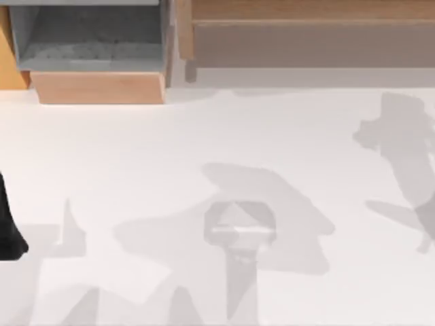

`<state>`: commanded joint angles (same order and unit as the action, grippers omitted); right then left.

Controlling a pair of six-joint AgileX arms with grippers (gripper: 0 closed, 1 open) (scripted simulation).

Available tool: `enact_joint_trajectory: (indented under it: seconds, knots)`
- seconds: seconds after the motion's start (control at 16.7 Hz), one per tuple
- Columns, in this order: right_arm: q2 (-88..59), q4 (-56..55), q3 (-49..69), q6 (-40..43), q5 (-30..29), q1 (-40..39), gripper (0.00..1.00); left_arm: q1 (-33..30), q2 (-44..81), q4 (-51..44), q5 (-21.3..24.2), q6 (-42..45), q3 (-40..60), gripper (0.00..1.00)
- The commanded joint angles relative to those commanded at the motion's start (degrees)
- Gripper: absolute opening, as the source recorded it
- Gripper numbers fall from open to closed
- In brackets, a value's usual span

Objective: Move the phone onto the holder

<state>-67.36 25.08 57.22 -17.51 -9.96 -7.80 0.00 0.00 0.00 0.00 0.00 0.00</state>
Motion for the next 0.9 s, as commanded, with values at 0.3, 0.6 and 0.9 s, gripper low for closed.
enact_joint_trajectory:
  seconds: [0.3, 0.6, 0.9]
  knots:
    - [14.7, -6.6, -15.2, 5.2, -4.4, 2.2, 0.0, 0.0, 0.0, 0.0, 0.0, 0.0, 0.0, 1.0]
    - [24.6, -10.7, -26.0, 8.7, -7.7, 2.9, 0.0, 0.0, 0.0, 0.0, 0.0, 0.0, 0.0, 1.0]
    - [27.8, -11.9, -29.6, 9.8, -8.8, 3.0, 0.0, 0.0, 0.0, 0.0, 0.0, 0.0, 0.0, 1.0]
